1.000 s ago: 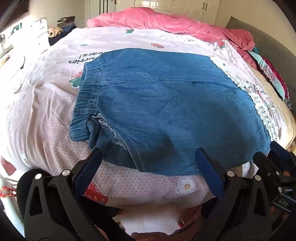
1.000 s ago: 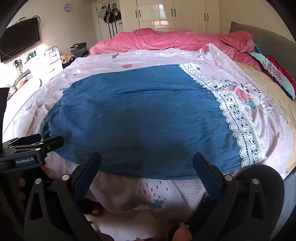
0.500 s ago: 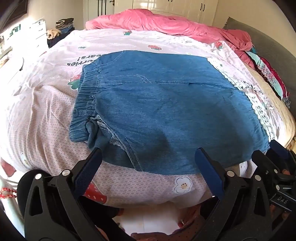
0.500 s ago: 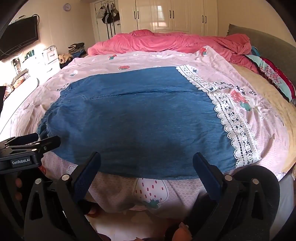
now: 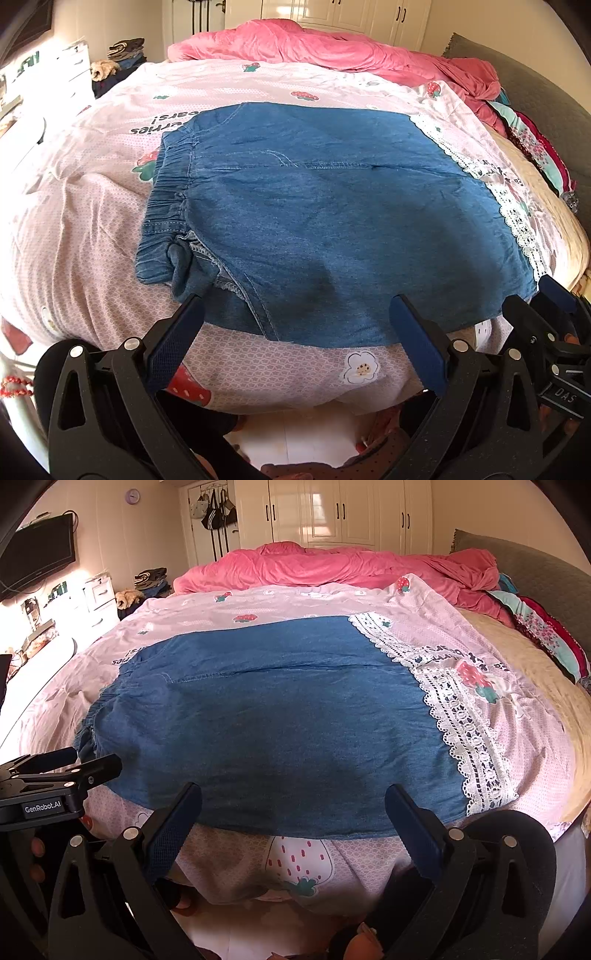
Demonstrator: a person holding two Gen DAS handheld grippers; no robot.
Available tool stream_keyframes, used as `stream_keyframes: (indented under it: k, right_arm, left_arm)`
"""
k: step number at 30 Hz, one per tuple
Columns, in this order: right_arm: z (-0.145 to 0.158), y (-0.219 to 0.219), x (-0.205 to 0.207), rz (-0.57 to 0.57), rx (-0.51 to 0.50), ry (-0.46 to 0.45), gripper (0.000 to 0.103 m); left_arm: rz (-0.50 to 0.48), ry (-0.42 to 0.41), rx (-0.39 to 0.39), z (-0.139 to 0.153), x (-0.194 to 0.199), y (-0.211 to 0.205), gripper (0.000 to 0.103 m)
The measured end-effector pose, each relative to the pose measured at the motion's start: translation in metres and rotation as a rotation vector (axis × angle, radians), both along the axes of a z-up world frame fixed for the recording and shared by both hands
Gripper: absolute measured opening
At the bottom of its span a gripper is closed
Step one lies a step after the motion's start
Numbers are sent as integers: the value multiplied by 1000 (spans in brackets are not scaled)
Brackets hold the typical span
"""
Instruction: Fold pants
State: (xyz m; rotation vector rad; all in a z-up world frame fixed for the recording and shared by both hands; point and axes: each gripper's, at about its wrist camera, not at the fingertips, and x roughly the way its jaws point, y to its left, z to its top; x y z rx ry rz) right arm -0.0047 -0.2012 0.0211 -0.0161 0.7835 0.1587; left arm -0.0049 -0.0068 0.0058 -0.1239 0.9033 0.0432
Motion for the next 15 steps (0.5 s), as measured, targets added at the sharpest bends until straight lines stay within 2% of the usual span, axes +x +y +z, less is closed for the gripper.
stream_keyframes:
  k: [15]
  right_arm:
    - [-4,2,2,2,-1,6,99]
  left_arm:
    - [-22,4,9,-2,1,-10,94]
